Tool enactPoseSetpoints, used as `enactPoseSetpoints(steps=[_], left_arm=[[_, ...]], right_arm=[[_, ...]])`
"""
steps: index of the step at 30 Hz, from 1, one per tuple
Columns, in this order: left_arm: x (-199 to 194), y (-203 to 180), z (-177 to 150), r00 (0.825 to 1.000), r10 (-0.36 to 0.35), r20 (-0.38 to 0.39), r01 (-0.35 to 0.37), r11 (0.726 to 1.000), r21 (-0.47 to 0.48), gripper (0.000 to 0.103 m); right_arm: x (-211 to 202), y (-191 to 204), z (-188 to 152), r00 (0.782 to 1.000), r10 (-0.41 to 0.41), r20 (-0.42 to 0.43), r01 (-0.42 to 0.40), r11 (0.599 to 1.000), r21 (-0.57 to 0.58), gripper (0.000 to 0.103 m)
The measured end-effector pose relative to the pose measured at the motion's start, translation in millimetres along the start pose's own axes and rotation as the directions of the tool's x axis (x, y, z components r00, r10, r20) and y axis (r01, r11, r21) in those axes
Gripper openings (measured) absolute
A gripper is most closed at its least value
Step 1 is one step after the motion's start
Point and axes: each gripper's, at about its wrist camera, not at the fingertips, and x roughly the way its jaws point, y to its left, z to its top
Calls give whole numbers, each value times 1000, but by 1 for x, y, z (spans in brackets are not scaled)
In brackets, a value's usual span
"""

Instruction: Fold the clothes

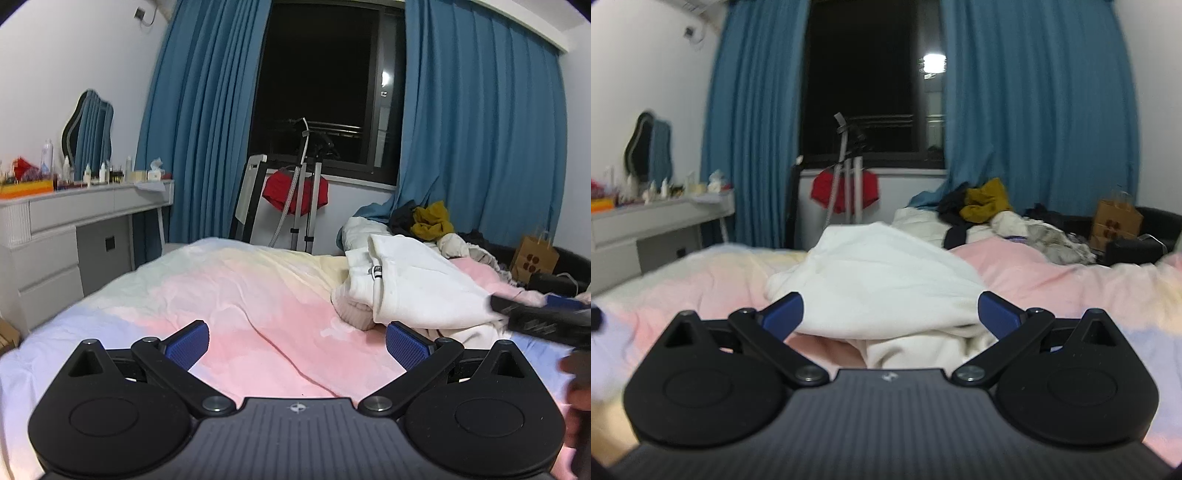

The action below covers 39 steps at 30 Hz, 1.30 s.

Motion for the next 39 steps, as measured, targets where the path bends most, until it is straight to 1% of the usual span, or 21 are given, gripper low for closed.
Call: enactPoseSetpoints(steps=[2, 4, 7, 10, 11, 12, 13, 15, 16, 17, 19, 21, 24, 27, 29, 30, 32, 35, 36, 38, 39], left_arm=[[2, 3, -1, 1000, -11, -15, 10, 1000, -17, 103], [6, 6, -3, 999, -20, -31, 19, 999, -30, 103], [15, 8, -6, 998, -30, -56, 28, 999, -37, 103], [27, 9, -10, 997, -35, -76, 32, 999, -39, 103], [32, 10, -12, 996, -35, -81, 32, 999, -43, 103], [36, 12, -14, 996, -36, -86, 32, 998, -50, 103], [41, 14, -15, 995, -36, -91, 31, 998, -56, 103], [50, 18, -18, 994, -38, -103, 31, 997, -70, 103], [54, 20, -19, 993, -40, -113, 31, 996, -80, 103], [58, 22, -20, 992, -43, -122, 32, 995, -92, 102], [61, 26, -21, 989, -58, -133, 42, 992, -119, 102], [60, 27, -21, 990, -68, -127, 52, 991, -125, 102], [56, 28, -20, 990, -80, -112, 66, 990, -123, 102], [49, 25, -19, 990, -98, -105, 86, 989, -116, 102], [45, 22, -19, 988, -114, -106, 101, 988, -115, 102], [44, 20, -19, 986, -123, -110, 110, 987, -116, 102], [44, 17, -20, 982, -145, -122, 130, 984, -123, 102], [49, 14, -24, 975, -175, -139, 157, 979, -132, 102], [52, 13, -26, 972, -185, -144, 166, 977, -134, 101], [58, 9, -29, 968, -194, -160, 174, 976, -131, 98], [63, 7, -30, 965, -196, -174, 174, 976, -131, 97]], right_arm=[[24, 3, -2, 998, 47, -32, -48, 998, -38, 103], [48, 16, -5, 995, 80, -61, -87, 989, -120, 101], [77, 41, -15, 994, 99, -44, -107, 953, -284, 100], [105, 60, -23, 992, 115, -45, -124, 913, -389, 99], [113, 64, -24, 992, 118, -46, -126, 901, -414, 89], [118, 65, -24, 993, 113, -45, -122, 902, -413, 70], [122, 65, -22, 993, 108, -45, -117, 907, -404, 63], [129, 57, -13, 997, 66, -50, -78, 947, -313, 41], [130, 49, -7, 995, 74, -62, -88, 965, -249, 27], [128, 42, 1, 994, 91, -62, -101, 975, -196, 23], [122, 28, 16, 991, 120, -50, -125, 987, -100, 16], [109, 8, 32, 991, 131, -14, -131, 991, -13, 9], [92, -30, 68, 995, 79, 62, -86, 988, 127, 7], [70, -85, 97, 991, -16, 134, -22, 960, 280, 7], [54, -126, 104, 981, -115, 159, 46, 922, 385, 7], [47, -149, 104, 971, -179, 158, 90, 888, 451, 7], [35, -196, 93, 948, -295, 119, 178, 801, 572, 7], [25, -254, 53, 909, -416, -28, 315, 641, 699, 7], [24, -268, 36, 894, -437, -95, 368, 599, 711, 7], [27, -285, 6, 873, -441, -209, 441, 531, 723, 7], [28, -293, -9, 867, -426, -261, 462, 485, 742, 8]])
